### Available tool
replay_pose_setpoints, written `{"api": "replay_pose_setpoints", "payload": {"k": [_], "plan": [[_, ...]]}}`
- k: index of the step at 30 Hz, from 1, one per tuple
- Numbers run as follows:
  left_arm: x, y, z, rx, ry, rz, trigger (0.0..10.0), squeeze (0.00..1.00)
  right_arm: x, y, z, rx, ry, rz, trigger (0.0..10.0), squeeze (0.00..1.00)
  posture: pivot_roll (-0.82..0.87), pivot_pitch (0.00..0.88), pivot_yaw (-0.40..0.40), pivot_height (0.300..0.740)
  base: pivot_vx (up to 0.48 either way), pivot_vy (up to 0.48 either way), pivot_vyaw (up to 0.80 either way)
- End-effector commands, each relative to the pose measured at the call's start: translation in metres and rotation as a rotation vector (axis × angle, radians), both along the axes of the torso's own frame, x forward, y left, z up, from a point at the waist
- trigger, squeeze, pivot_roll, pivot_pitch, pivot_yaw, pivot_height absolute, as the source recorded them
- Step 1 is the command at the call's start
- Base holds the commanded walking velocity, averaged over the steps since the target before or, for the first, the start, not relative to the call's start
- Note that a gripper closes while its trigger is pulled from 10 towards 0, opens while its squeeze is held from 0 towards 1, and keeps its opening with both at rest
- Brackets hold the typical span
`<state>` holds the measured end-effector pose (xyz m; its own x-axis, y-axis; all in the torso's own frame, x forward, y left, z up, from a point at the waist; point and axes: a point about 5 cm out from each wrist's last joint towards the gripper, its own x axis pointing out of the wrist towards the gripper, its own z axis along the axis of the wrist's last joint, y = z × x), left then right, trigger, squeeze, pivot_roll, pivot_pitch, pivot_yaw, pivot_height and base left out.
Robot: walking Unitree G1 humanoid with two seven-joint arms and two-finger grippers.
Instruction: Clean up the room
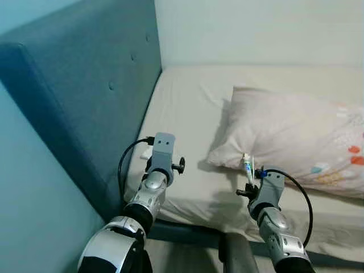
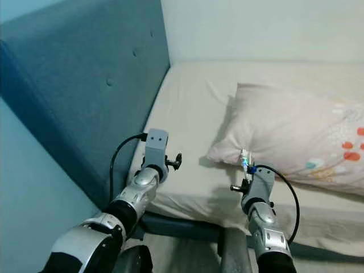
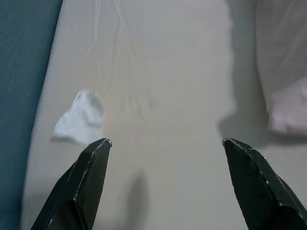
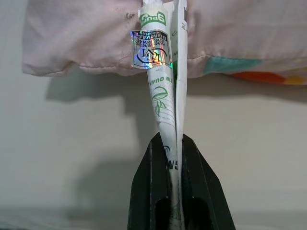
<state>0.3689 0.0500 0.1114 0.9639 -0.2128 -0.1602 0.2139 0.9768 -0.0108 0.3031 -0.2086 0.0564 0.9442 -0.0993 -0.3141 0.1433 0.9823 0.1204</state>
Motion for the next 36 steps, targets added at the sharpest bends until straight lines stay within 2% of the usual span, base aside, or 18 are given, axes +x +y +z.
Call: {"api": "replay_pose_setpoints", "payload": {"k": [1, 3, 5, 8, 11, 14, 15, 18, 21, 24, 26, 29, 30, 31, 32, 35, 36], "plan": [[0.007, -0.005, 0.017, 0.028, -0.042, -0.025, 10.0, 0.00, -0.006, 0.006, -0.002, 0.034, -0.001, 0.002, 10.0, 0.00, -0.15, 0.227, 0.120, 0.560, 0.000, 0.000, 0.00], [0.007, -0.005, 0.017, 0.028, -0.042, -0.025, 10.0, 0.00, -0.006, 0.006, -0.002, 0.034, -0.001, 0.002, 10.0, 0.00, -0.15, 0.227, 0.120, 0.560, 0.000, 0.000, 0.00], [0.018, -0.005, 0.039, 0.081, -0.099, -0.017, 10.0, 0.00, -0.015, 0.013, 0.005, 0.047, -0.037, 0.005, 10.0, 0.00, -0.16, 0.283, 0.151, 0.550, 0.000, 0.000, 0.00], [0.022, -0.002, 0.046, 0.121, -0.114, -0.002, 10.0, 0.00, -0.020, 0.016, 0.009, 0.054, -0.051, 0.008, 10.0, 0.00, -0.18, 0.310, 0.165, 0.545, 0.000, 0.000, 0.00], [0.030, 0.013, 0.055, 0.224, -0.119, 0.074, 10.0, 0.00, -0.042, 0.027, 0.023, 0.071, -0.100, 0.021, 10.0, 0.00, -0.23, 0.407, 0.200, 0.525, 0.000, 0.000, 0.00], [0.032, 0.018, 0.056, 0.241, -0.115, 0.100, 10.0, 0.00, -0.049, 0.029, 0.028, 0.072, -0.113, 0.023, 10.0, 0.00, -0.23, 0.416, 0.202, 0.520, 0.000, 0.000, 0.00], [0.033, 0.024, 0.056, 0.259, -0.105, 0.131, 10.0, 0.00, -0.057, 0.030, 0.034, 0.083, -0.135, 0.020, 10.0, 0.00, -0.25, 0.446, 0.206, 0.516, 0.000, 0.000, 0.00], [0.034, 0.030, 0.056, 0.261, -0.091, 0.154, 10.0, 0.00, -0.064, 0.031, 0.040, 0.089, -0.155, 0.022, 10.0, 0.00, -0.26, 0.479, 0.206, 0.516, 0.000, 0.000, 0.00], [0.038, 0.042, 0.060, 0.237, -0.066, 0.212, 10.0, 0.00, -0.084, 0.035, 0.066, 0.099, -0.222, 0.045, 10.0, 0.00, -0.32, 0.555, 0.204, 0.516, 0.000, 0.000, 0.00], [0.040, 0.046, 0.064, 0.216, -0.063, 0.234, 10.0, 0.00, -0.089, 0.036, 0.074, 0.101, -0.236, 0.052, 10.0, 0.00, -0.32, 0.561, 0.202, 0.516, 0.000, 0.000, 0.00], [0.045, 0.054, 0.080, 0.169, -0.091, 0.293, 10.0, 0.00, -0.098, 0.039, 0.088, 0.112, -0.260, 0.065, 10.0, 0.00, -0.34, 0.601, 0.190, 0.516, 0.000, 0.000, 0.00], [0.047, 0.058, 0.089, 0.149, -0.112, 0.318, 10.0, 0.00, -0.103, 0.041, 0.094, 0.115, -0.266, 0.075, 10.0, 0.00, -0.35, 0.615, 0.186, 0.516, 0.000, 0.000, 0.00], [0.050, 0.061, 0.101, 0.131, -0.144, 0.339, 10.0, 0.00, -0.107, 0.043, 0.099, 0.117, -0.271, 0.082, 10.0, 0.00, -0.37, 0.629, 0.182, 0.516, 0.000, 0.000, 0.00], [0.050, 0.061, 0.101, 0.131, -0.144, 0.339, 10.0, 0.00, -0.107, 0.043, 0.099, 0.117, -0.271, 0.082, 10.0, 0.00, -0.37, 0.629, 0.182, 0.516, 0.000, 0.000, 0.00], [0.052, 0.063, 0.112, 0.118, -0.177, 0.354, 10.0, 0.00, -0.111, 0.045, 0.103, 0.119, -0.270, 0.086, 10.0, 0.00, -0.37, 0.641, 0.179, 0.516, 0.000, 0.000, 0.00], [0.054, 0.063, 0.120, 0.114, -0.204, 0.363, 10.0, 0.00, -0.116, 0.046, 0.107, 0.121, -0.272, 0.087, 10.0, 0.00, -0.38, 0.652, 0.174, 0.516, 0.000, 0.000, 0.00], [0.055, 0.063, 0.129, 0.114, -0.232, 0.374, 10.0, 0.00, -0.120, 0.047, 0.109, 0.124, -0.267, 0.088, 10.0, 0.00, -0.39, 0.662, 0.170, 0.516, 0.000, 0.000, 0.00]]}}
